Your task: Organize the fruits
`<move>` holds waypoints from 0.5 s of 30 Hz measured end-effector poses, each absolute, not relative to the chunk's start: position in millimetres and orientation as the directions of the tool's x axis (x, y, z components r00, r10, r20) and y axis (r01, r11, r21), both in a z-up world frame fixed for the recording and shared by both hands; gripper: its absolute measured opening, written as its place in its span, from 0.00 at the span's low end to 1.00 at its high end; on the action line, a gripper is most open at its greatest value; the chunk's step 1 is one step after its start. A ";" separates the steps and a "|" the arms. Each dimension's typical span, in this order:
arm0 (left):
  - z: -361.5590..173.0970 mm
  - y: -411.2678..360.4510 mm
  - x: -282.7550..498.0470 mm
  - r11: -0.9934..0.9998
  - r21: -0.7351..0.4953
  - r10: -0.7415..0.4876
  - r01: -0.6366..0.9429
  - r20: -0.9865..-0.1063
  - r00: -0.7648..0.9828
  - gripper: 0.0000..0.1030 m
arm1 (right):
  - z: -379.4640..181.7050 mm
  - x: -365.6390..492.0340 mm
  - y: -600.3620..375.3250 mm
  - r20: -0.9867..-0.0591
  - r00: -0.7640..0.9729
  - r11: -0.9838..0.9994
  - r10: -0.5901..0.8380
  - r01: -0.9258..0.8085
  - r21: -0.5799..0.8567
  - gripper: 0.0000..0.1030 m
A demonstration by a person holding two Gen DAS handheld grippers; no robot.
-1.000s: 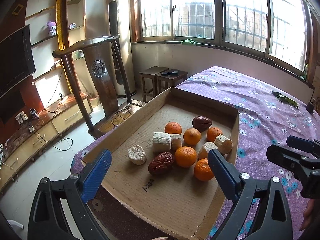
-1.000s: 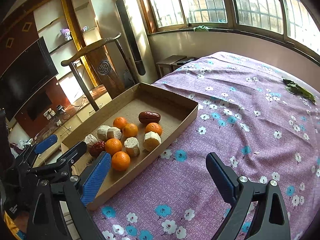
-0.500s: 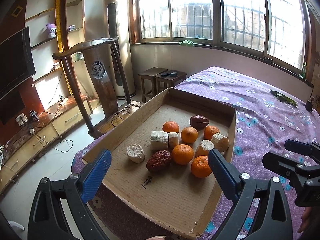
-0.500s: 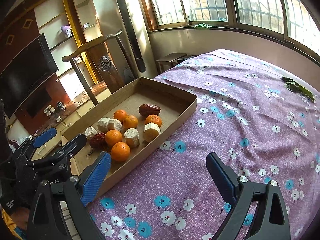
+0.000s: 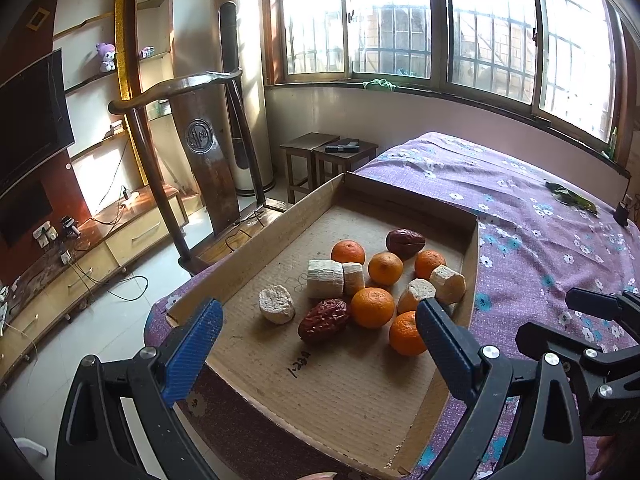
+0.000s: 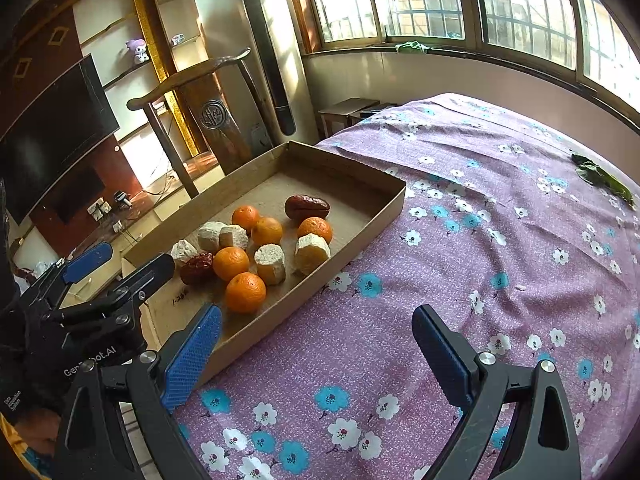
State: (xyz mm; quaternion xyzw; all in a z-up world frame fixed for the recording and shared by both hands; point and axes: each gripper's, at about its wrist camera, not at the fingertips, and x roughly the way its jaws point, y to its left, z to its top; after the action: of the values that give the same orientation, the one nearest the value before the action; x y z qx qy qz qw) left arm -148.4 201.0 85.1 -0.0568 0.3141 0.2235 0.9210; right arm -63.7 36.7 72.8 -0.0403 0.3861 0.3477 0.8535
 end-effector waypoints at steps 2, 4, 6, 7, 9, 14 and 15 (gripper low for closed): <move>84.2 201.2 -147.6 0.892 0.036 0.378 -0.450 -0.605 0.701 0.94 | 71.6 -63.3 37.8 -0.691 0.458 0.756 0.559 -0.624 0.198 0.95; 82.7 202.1 -146.9 0.892 0.035 0.377 -0.450 -0.607 0.700 0.94 | 69.2 -62.5 38.6 -0.698 0.453 0.756 0.555 -0.624 0.197 0.95; 81.4 202.8 -145.4 0.893 0.034 0.375 -0.450 -0.611 0.697 0.94 | 67.7 -61.9 39.4 -0.701 0.451 0.757 0.552 -0.624 0.194 0.95; 80.5 203.2 -144.9 0.893 0.034 0.373 -0.449 -0.614 0.696 0.94 | 67.3 -61.7 39.7 -0.702 0.450 0.757 0.552 -0.624 0.194 0.95; 80.0 203.6 -144.5 0.892 0.034 0.374 -0.450 -0.614 0.695 0.94 | 67.1 -61.5 40.3 -0.704 0.447 0.755 0.552 -0.626 0.195 0.95; 78.3 205.1 -143.6 0.890 0.032 0.377 -0.456 -0.614 0.693 0.94 | 65.3 -61.7 43.1 -0.709 0.441 0.753 0.550 -0.630 0.192 0.95; 77.5 205.7 -143.8 0.889 0.032 0.378 -0.458 -0.615 0.692 0.94 | 64.8 -61.7 43.7 -0.710 0.440 0.753 0.550 -0.630 0.192 0.95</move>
State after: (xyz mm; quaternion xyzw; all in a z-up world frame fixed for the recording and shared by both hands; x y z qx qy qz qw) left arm -143.8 205.7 77.5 -0.0620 0.3194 0.2278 0.9177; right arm -61.7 43.7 64.8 -0.0503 0.3985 0.3481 0.8471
